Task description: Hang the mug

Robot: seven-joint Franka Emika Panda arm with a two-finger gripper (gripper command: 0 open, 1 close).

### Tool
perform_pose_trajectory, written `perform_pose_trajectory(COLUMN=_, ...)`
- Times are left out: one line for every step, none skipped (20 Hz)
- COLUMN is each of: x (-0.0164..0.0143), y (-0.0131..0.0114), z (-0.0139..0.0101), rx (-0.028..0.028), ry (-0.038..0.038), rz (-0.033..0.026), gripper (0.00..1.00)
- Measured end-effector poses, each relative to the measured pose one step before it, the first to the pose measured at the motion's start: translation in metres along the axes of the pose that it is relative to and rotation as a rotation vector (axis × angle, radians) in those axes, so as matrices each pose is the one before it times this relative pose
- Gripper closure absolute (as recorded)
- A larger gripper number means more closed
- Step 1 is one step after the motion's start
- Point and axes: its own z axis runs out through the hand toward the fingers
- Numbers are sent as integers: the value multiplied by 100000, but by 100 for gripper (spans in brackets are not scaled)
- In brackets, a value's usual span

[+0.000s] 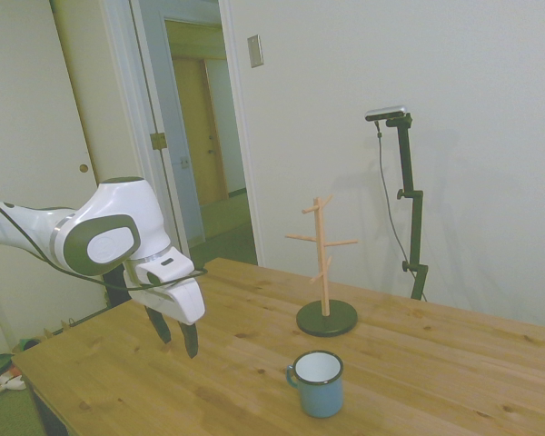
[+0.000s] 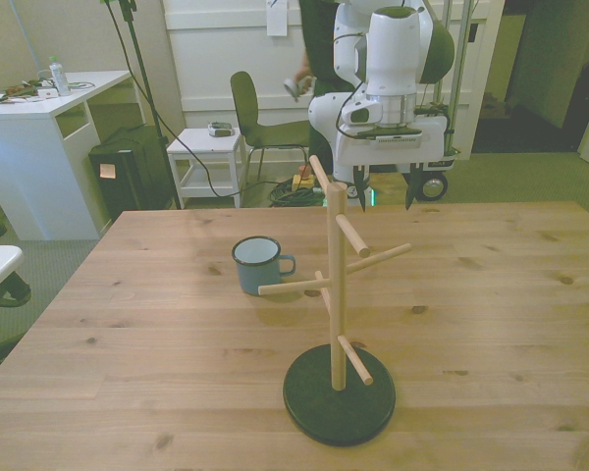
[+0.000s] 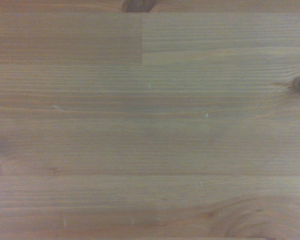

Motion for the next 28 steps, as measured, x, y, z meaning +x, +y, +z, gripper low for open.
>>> perform_pose_trajectory(x=56, y=19, z=38, rx=-13, ry=-109, rz=93, gripper=0)
perform_pose_trajectory(x=265, y=245, z=23, rx=167, ry=-339, rz=-230, gripper=0)
perform_pose_trajectory(x=-9, y=20, z=-99, rx=27, ry=22, rz=19, gripper=0)
perform_pose_trajectory(x=30, y=94, z=-249, rx=135, ry=154, rz=161, gripper=0)
perform_pose_trajectory(x=90, y=247, z=-427, rx=-2, ry=6, rz=467, gripper=0)
perform_pose_trajectory(x=205, y=408, z=-595, rx=53, ry=319, rz=770, gripper=0)
perform_pose_trajectory(x=391, y=610, z=-760, rx=49, ry=654, rz=1038, gripper=0)
perform_pose_trajectory(x=540, y=705, z=-888, rx=-17, ry=979, rz=1072, gripper=0)
perform_pose_trajectory(x=776, y=873, z=-961, rx=313, ry=859, rz=1246, gripper=0)
perform_pose_trajectory(x=1013, y=1015, z=-927, rx=403, ry=792, rz=1466, gripper=0)
perform_pose_trajectory(x=1129, y=985, z=-762, rx=603, ry=572, rz=1122, gripper=0)
perform_pose_trajectory(x=1216, y=1050, z=-545, rx=558, ry=347, rz=1300, gripper=0)
perform_pose_trajectory(x=1180, y=941, z=-376, rx=499, ry=361, rz=1108, gripper=0)
perform_pose_trajectory(x=1126, y=925, z=-201, rx=450, ry=39, rz=1193, gripper=0)
perform_pose_trajectory(x=1151, y=928, z=-170, rx=450, ry=25, rz=1087, gripper=0)
perform_pose_trajectory(x=1235, y=896, z=-88, rx=264, ry=-70, rz=1222, gripper=0)
perform_pose_trajectory(x=1298, y=672, z=-199, rx=299, ry=145, rz=1132, gripper=0)
perform_pose_trajectory(x=1252, y=344, z=-178, rx=151, ry=246, rz=1256, gripper=0)
perform_pose_trajectory(x=1223, y=30, z=-151, rx=154, ry=180, rz=1028, gripper=0)
perform_pose_trajectory(x=1086, y=-239, z=-113, rx=15, ry=37, rz=780, gripper=0)
perform_pose_trajectory(x=1045, y=-320, z=4, rx=-266, ry=-250, rz=890, gripper=0)
perform_pose_trajectory(x=1045, y=-322, z=79, rx=-476, ry=-294, rz=859, gripper=0)
perform_pose_trajectory(x=1013, y=-378, z=160, rx=-347, ry=-183, rz=803, gripper=0)
perform_pose_trajectory(x=990, y=-325, z=312, rx=-497, ry=-334, rz=867, gripper=0)
perform_pose_trajectory(x=925, y=-236, z=422, rx=-595, ry=-387, rz=882, gripper=0)
perform_pose_trajectory(x=834, y=-182, z=486, rx=-710, ry=-387, rz=794, gripper=0)
perform_pose_trajectory(x=792, y=-40, z=494, rx=-714, ry=-434, rz=813, gripper=0)
perform_pose_trajectory(x=793, y=121, z=364, rx=-467, ry=-403, rz=782, gripper=0)
